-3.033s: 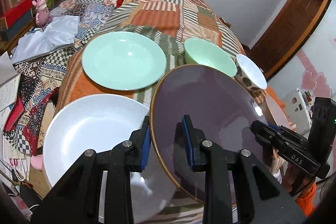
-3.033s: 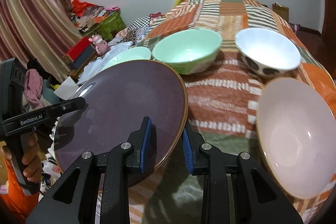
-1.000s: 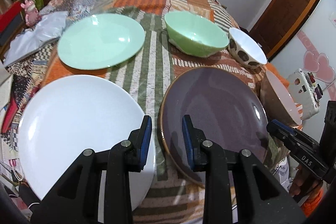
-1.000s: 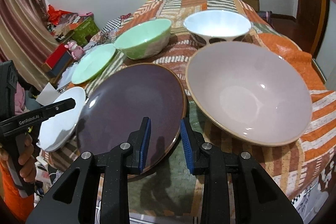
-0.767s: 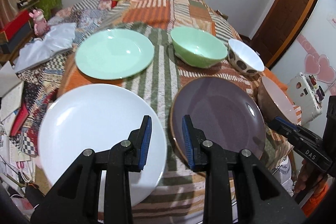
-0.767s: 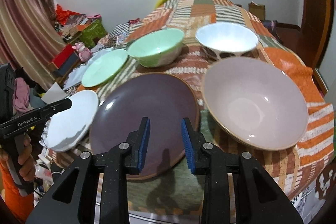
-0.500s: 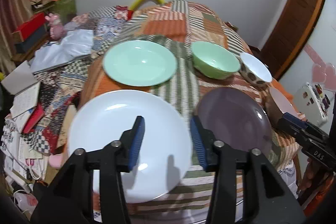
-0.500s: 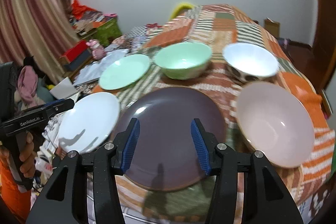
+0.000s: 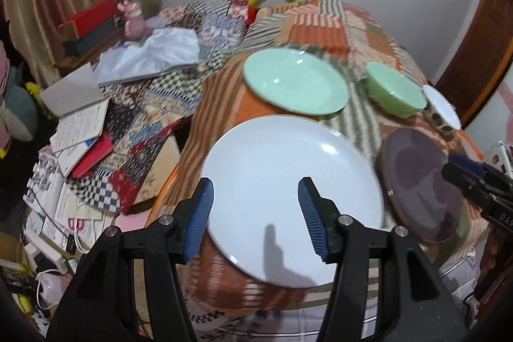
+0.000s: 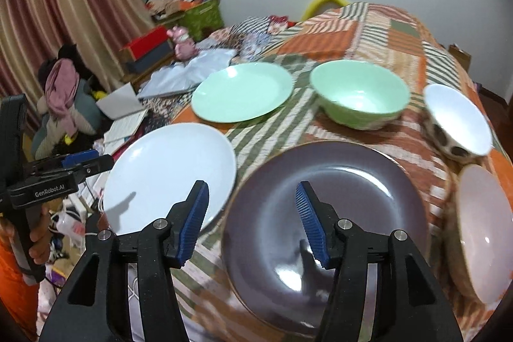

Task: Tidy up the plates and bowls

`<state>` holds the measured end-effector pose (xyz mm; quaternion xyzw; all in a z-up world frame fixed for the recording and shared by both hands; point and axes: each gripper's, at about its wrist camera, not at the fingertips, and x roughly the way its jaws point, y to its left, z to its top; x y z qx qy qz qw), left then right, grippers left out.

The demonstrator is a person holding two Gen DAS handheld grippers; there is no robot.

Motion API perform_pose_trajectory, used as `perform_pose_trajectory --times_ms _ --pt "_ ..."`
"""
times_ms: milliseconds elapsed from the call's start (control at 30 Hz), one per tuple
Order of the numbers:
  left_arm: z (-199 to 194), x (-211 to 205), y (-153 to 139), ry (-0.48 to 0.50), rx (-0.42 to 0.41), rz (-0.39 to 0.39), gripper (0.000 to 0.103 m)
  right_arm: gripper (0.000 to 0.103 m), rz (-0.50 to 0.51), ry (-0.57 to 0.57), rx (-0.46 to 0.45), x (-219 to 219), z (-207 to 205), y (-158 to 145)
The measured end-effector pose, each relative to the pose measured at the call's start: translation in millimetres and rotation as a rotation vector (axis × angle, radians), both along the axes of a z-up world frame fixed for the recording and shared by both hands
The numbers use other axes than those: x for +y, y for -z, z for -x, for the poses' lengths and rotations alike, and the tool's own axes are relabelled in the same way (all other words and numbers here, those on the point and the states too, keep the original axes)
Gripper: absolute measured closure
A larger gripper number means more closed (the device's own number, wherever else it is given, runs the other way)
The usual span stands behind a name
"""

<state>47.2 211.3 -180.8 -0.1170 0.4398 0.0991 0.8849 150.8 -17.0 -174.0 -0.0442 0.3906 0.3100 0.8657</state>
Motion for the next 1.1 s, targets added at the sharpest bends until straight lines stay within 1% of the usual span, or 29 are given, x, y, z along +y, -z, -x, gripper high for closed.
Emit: perform_pose_trajectory --times_ms 233,400,433,533,600,633,767,867,1000,1100 --pt "4.5 21.5 25.1 -0.029 0.046 0.031 0.049 0.050 0.051 -0.075 0.034 33.9 -12.1 13.1" --pt "2.2 30.5 40.5 -0.034 0.068 0.067 0.049 0.050 0.117 -0.132 0.071 56.3 -25.9 25.6" --pt "2.0 31.1 42.5 -0.033 0.071 0.071 0.049 0.052 0.126 -0.141 0.080 59.6 -28.1 28.1" --pt "1.4 33.4 49.0 -0.036 0.072 0.094 0.049 0.064 0.151 -0.156 0.103 67.0 -34.9 33.7" --pt "0.2 33.9 51.3 -0.032 0.072 0.106 0.058 0.068 0.162 -0.166 0.128 70.2 -40.2 38.0" --pt "-0.2 33.9 52.1 -0.029 0.072 0.110 0.059 0.071 0.172 -0.167 0.136 71.9 -41.9 40.3" --pt "-1.1 34.7 53.5 -0.020 0.063 0.124 0.069 0.074 0.194 -0.160 0.142 74.5 -44.2 44.7" --pt "-1.4 36.7 53.5 -0.014 0.058 0.136 0.073 0.074 0.186 -0.146 0.140 73.7 -41.8 43.6" --pt "-0.1 39.0 52.6 -0.019 0.054 0.145 0.073 0.074 0.161 -0.164 0.162 76.6 -37.7 41.7" --pt "3.7 43.8 52.7 -0.047 0.052 0.134 0.073 0.074 0.161 -0.182 0.155 81.2 -31.9 42.1"
